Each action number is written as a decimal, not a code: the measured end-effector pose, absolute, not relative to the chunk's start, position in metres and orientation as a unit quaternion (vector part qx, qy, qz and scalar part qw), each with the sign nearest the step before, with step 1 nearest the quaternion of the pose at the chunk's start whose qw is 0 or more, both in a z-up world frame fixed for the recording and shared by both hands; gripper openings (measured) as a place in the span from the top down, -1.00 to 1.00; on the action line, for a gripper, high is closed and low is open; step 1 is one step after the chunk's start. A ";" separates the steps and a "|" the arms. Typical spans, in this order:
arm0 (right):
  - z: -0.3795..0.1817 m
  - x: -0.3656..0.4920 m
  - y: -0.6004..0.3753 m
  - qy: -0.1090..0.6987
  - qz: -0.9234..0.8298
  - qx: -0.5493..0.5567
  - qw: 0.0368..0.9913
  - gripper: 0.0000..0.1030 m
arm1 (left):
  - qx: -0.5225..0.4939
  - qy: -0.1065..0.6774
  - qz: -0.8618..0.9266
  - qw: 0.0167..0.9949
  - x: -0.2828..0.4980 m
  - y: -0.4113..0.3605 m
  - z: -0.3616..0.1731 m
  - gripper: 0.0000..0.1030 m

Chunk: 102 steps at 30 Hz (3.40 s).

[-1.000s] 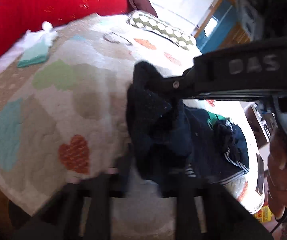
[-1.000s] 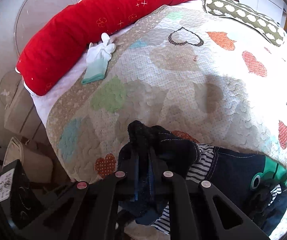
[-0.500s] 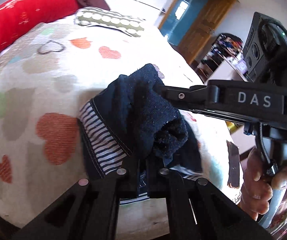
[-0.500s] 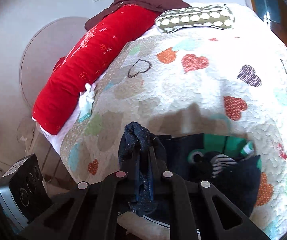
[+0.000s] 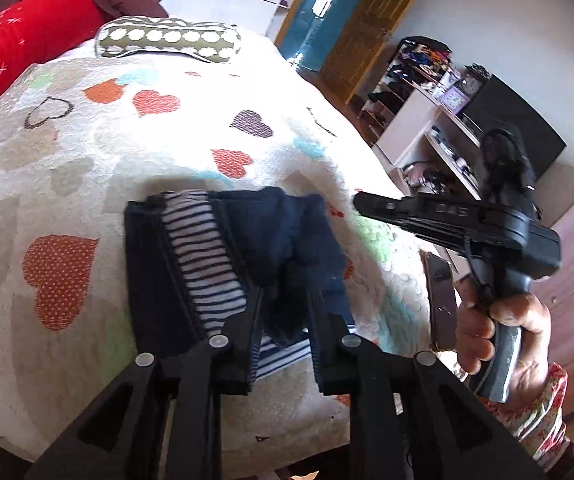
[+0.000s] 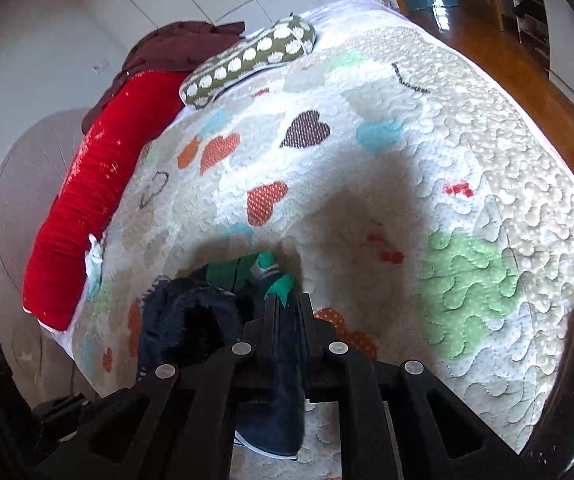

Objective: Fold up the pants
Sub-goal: 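Fold the held navy pants end over the bundle with the left gripper, then release the folded bundle and lift both grippers away from it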

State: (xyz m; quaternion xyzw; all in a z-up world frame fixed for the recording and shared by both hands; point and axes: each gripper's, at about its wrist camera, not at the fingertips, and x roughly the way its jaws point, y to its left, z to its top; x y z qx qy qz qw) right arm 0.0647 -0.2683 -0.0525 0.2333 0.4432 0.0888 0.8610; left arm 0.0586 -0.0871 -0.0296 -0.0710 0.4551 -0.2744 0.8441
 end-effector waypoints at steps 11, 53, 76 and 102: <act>-0.061 0.074 -0.199 0.433 0.230 0.290 0.822 0.77 | -0.091 0.510 -0.202 0.831 0.083 -0.068 -0.085 0.57; -0.094 0.081 -0.234 0.407 0.183 0.326 0.833 0.50 | -0.178 0.501 -0.279 0.800 0.137 -0.036 -0.074 0.52; -0.034 0.105 -0.189 0.356 0.142 0.198 0.903 0.01 | -0.131 0.436 -0.086 0.886 0.103 0.049 -0.049 -0.01; -0.036 -0.023 -0.147 0.318 0.019 0.100 0.943 -0.32 | 0.009 0.292 -0.019 0.956 -0.010 0.009 0.025 -0.66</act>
